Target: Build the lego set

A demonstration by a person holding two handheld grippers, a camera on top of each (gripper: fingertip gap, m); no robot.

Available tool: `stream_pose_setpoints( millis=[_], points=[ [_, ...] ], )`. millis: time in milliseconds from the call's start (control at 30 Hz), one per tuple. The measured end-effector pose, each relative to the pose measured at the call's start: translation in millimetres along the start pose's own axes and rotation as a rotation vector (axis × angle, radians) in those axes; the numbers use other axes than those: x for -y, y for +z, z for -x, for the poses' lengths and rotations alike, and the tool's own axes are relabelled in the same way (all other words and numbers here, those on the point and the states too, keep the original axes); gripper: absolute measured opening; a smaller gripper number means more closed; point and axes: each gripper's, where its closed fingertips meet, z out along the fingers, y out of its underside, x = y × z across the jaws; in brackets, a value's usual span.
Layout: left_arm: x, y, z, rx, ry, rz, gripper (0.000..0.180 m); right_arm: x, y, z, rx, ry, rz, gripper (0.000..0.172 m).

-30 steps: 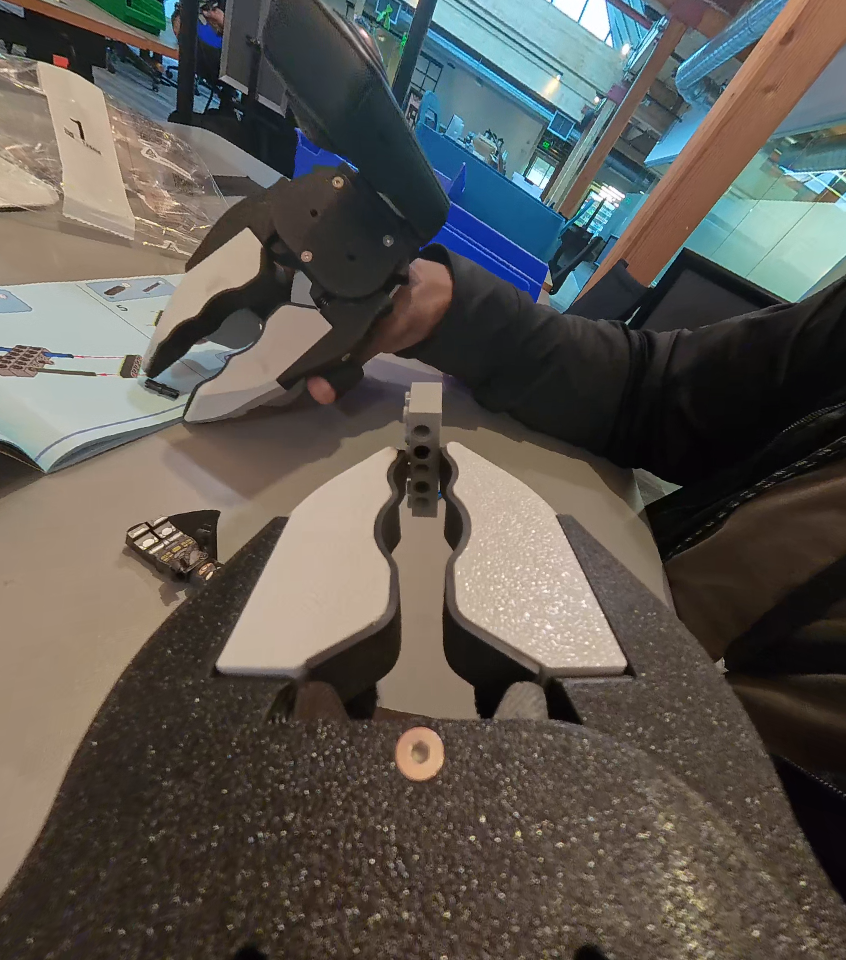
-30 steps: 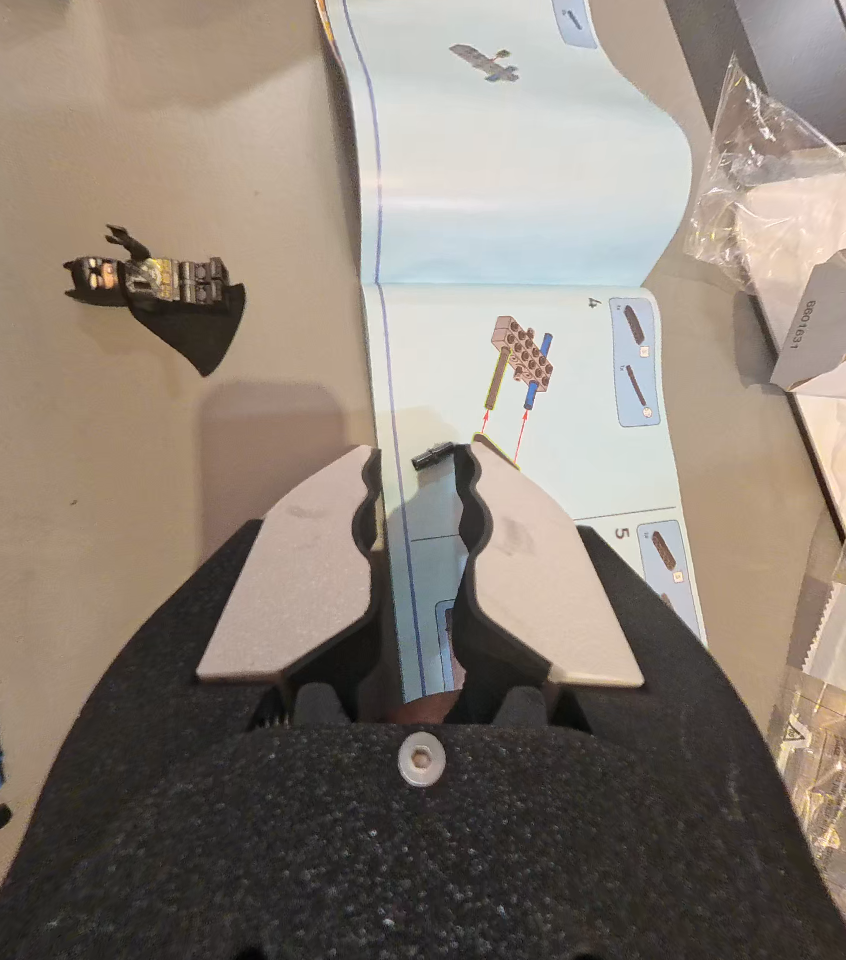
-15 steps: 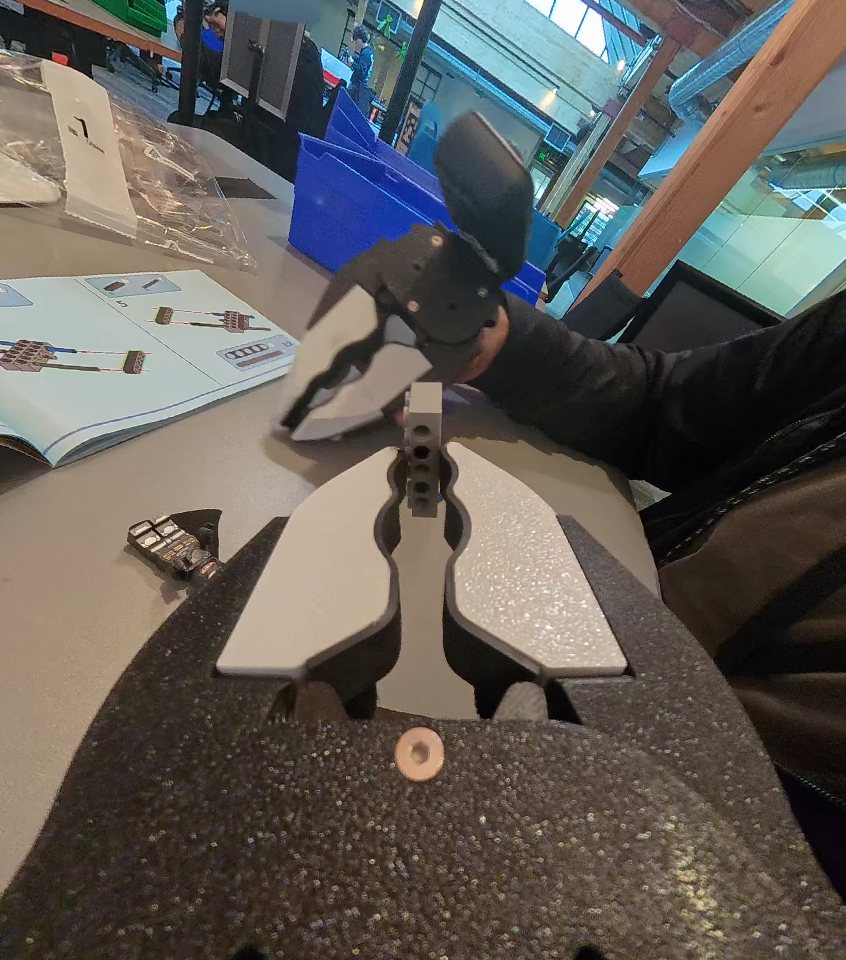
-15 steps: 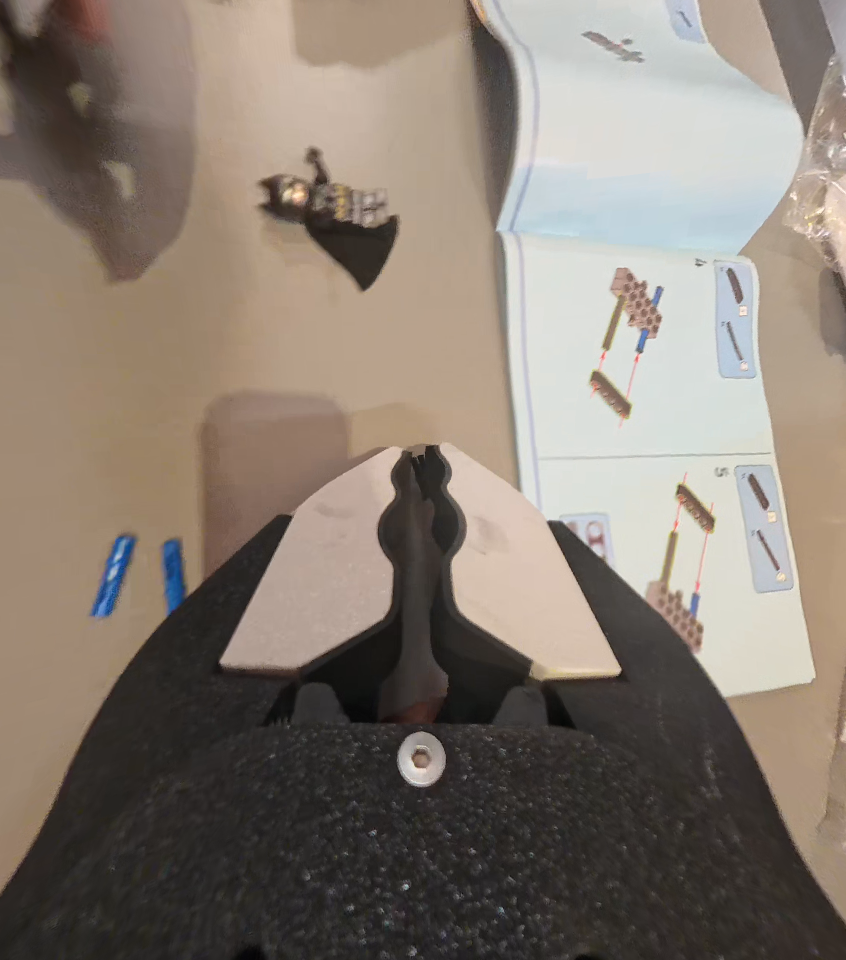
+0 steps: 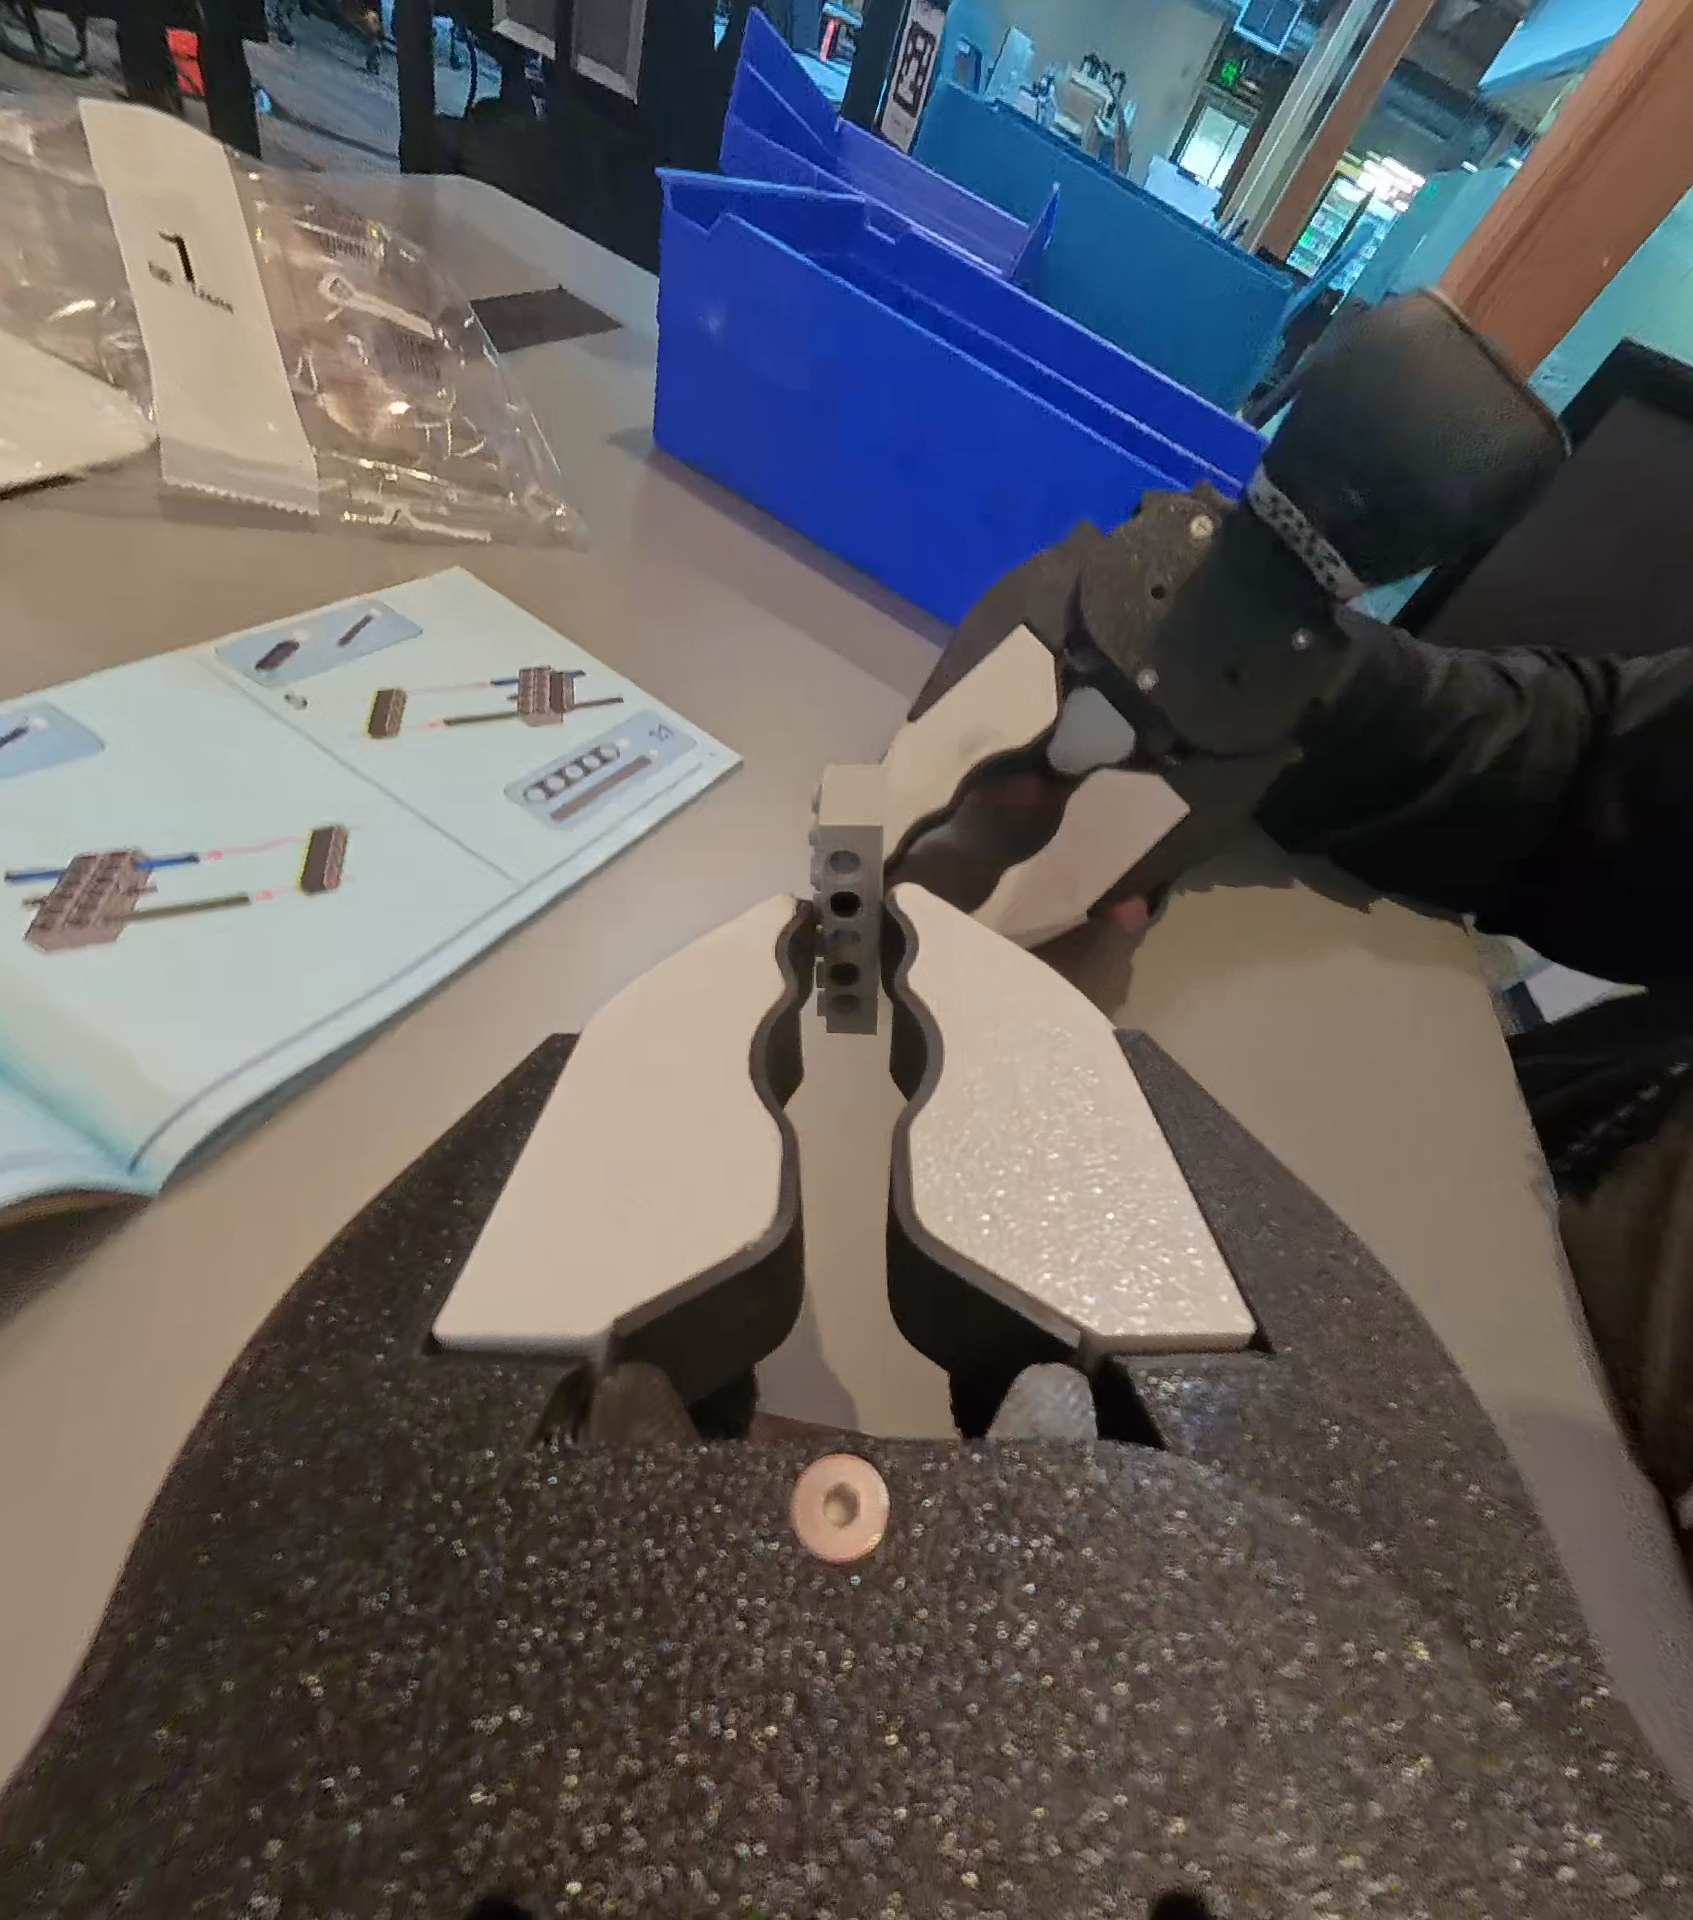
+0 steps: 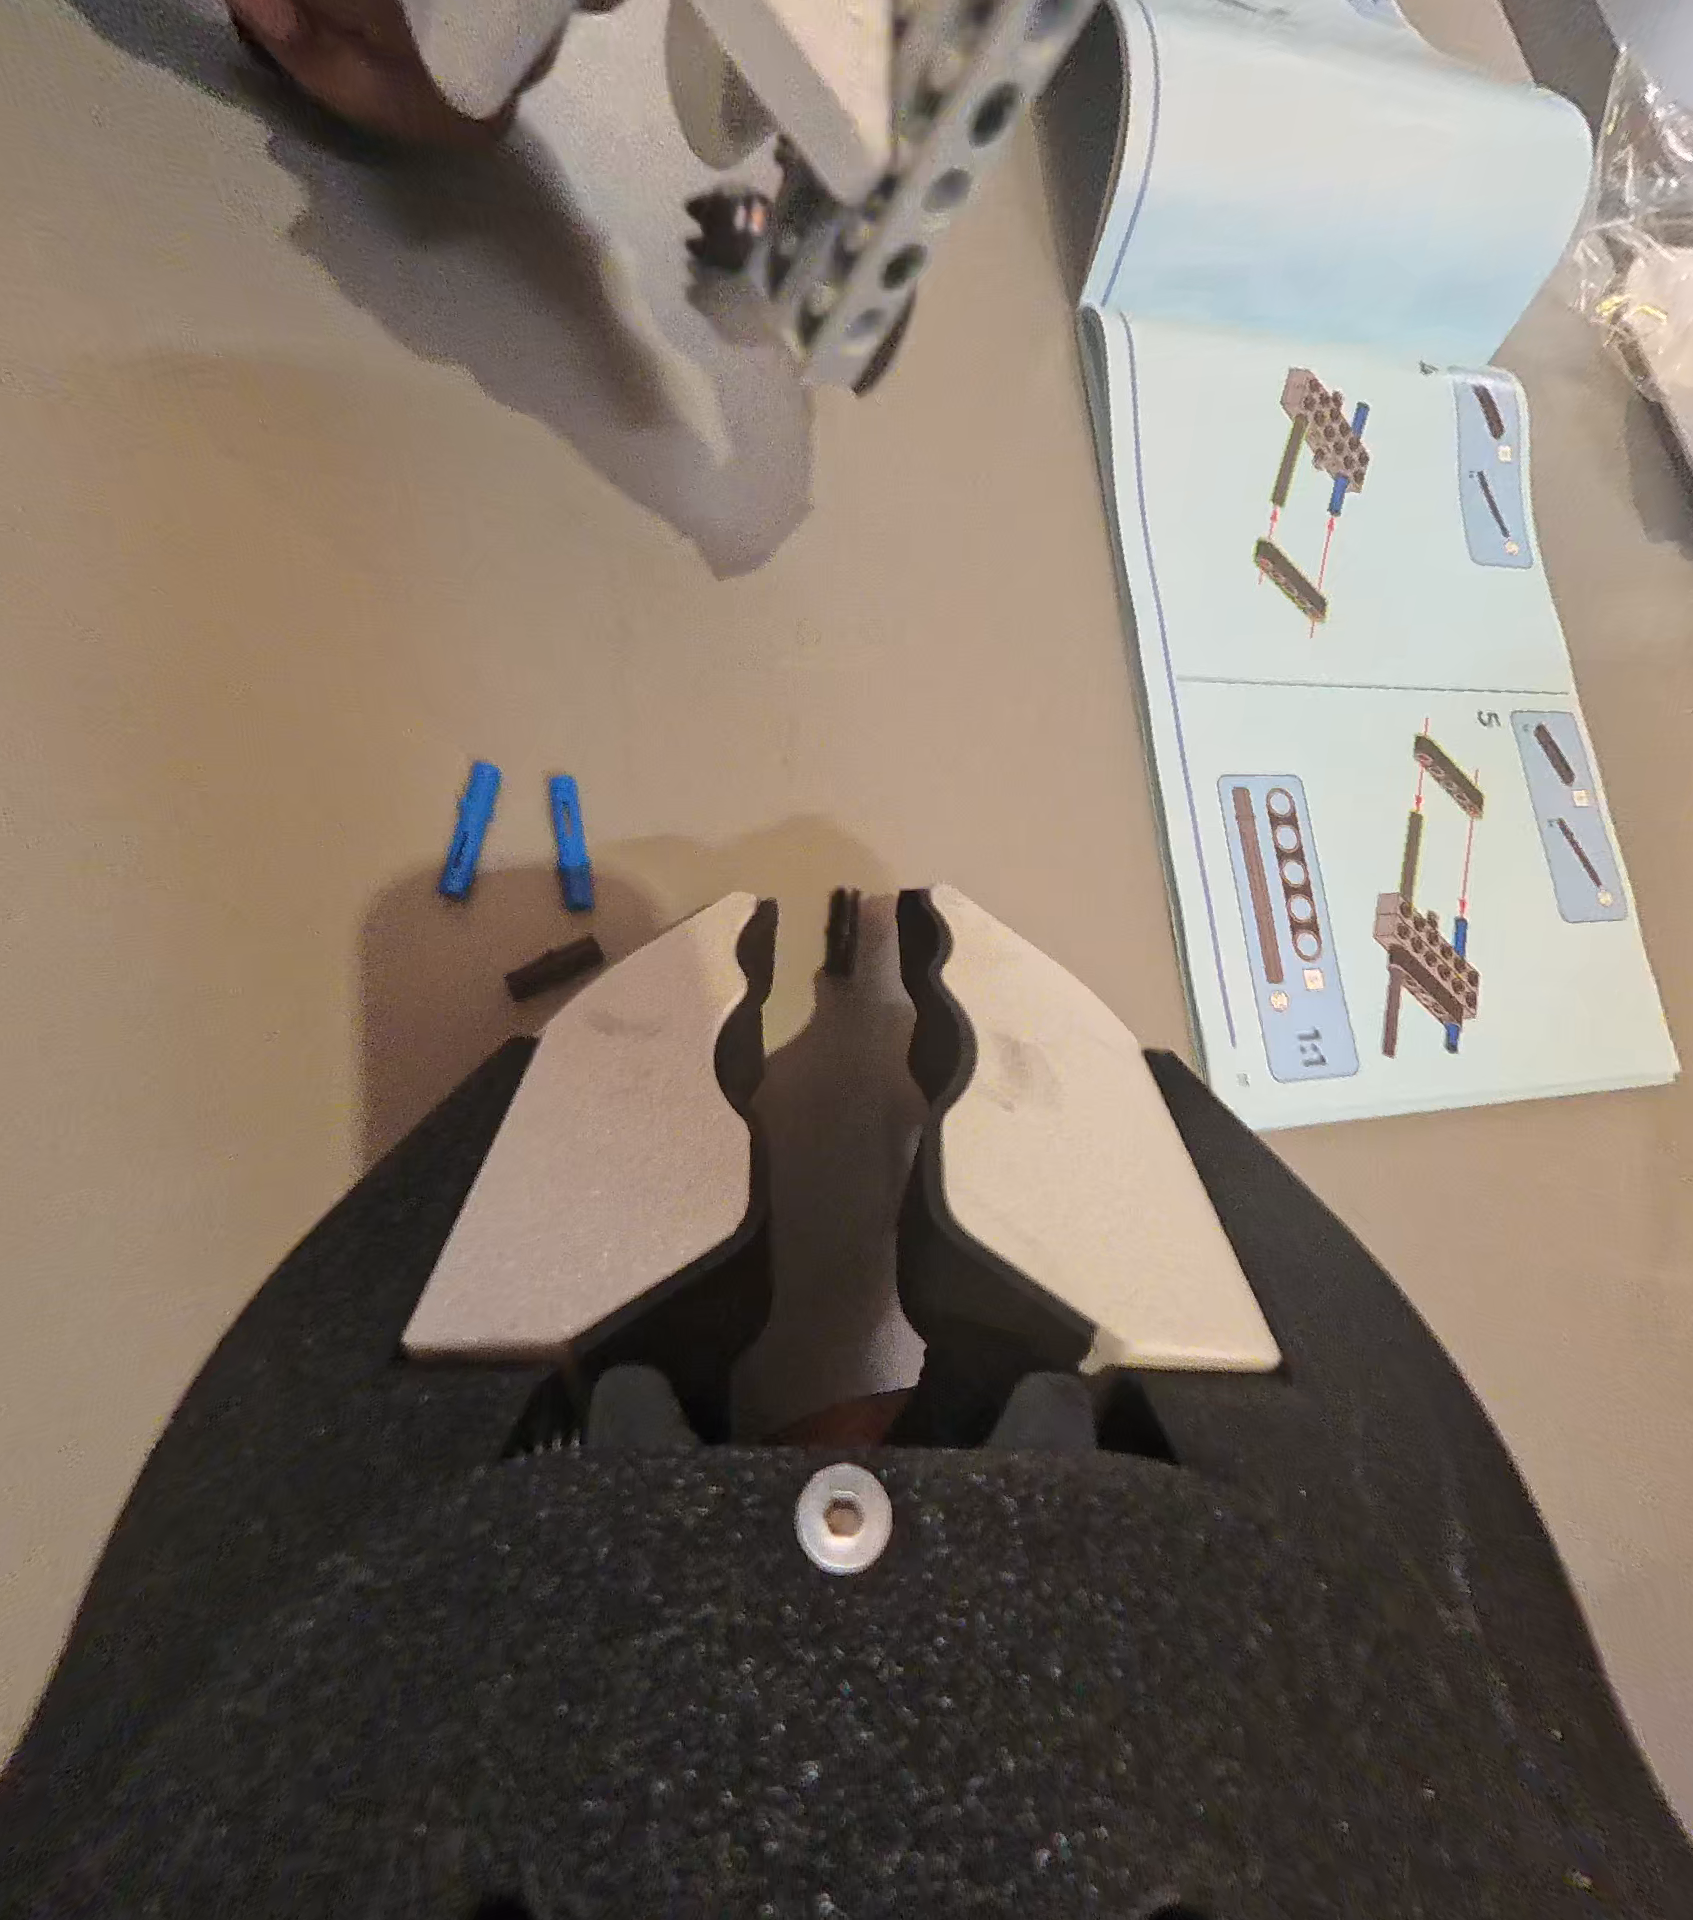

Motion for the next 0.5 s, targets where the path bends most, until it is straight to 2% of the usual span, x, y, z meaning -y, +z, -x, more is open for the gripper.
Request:
stream_pose_setpoints(
  millis=[133, 200, 500],
  points=[
    [5.3, 17.8, -4.5, -0.052, -0.062, -0.048, 0.011, -9.1, -2.7, -2.6, 0.013, 0.037, 0.039, 0.024],
    [5.4, 16.1, -9.8, -0.070, -0.052, -0.059, 0.011, -8.4, -2.1, 2.0, 0.044, 0.045, 0.028, 0.016],
    [5.9, 4.4, -9.3, -0.148, -0.152, -0.095, 0.011, -8.7, -0.7, 0.7, 0.050, 0.076, 0.031, 0.011]
  ],
)
